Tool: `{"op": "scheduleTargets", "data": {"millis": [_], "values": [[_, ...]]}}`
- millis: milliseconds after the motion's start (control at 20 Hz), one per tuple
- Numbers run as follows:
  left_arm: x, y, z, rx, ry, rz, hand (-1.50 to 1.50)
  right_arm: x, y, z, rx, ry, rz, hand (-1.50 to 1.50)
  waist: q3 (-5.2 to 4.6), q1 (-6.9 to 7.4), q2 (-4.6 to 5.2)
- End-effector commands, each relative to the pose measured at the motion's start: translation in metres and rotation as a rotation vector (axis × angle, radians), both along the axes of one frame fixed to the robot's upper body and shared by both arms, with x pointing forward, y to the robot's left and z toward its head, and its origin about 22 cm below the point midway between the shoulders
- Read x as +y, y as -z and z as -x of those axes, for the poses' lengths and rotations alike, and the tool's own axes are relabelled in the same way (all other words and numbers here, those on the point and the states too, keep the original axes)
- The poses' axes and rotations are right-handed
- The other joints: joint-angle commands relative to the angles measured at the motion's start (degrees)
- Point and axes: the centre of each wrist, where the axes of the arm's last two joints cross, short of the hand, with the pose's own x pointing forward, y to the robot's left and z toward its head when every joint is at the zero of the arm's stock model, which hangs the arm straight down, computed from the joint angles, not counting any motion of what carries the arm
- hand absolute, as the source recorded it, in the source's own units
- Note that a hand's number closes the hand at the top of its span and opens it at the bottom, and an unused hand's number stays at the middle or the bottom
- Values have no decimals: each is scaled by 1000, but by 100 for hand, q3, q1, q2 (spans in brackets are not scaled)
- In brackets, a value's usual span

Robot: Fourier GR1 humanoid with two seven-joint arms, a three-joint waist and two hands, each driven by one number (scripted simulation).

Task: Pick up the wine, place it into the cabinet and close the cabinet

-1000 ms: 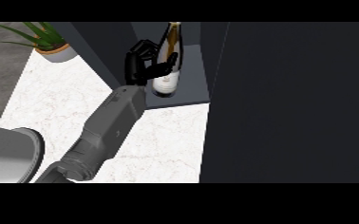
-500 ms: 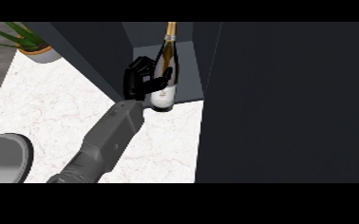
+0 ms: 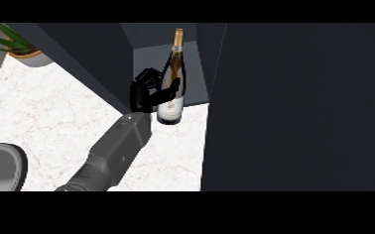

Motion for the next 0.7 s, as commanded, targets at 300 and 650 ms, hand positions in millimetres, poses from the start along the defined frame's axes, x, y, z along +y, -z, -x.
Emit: {"op": "scheduleTargets", "data": {"millis": [300, 650], "values": [[-13, -20, -14, -25, -4, -10, 150, -6, -1, 0, 19, 8, -7, -150, -3, 52, -3], [-28, -50, -33, -39, -25, -11, 150, -8, 5, -1, 14, -7, -13, -150, 7, -38, 21]]}}
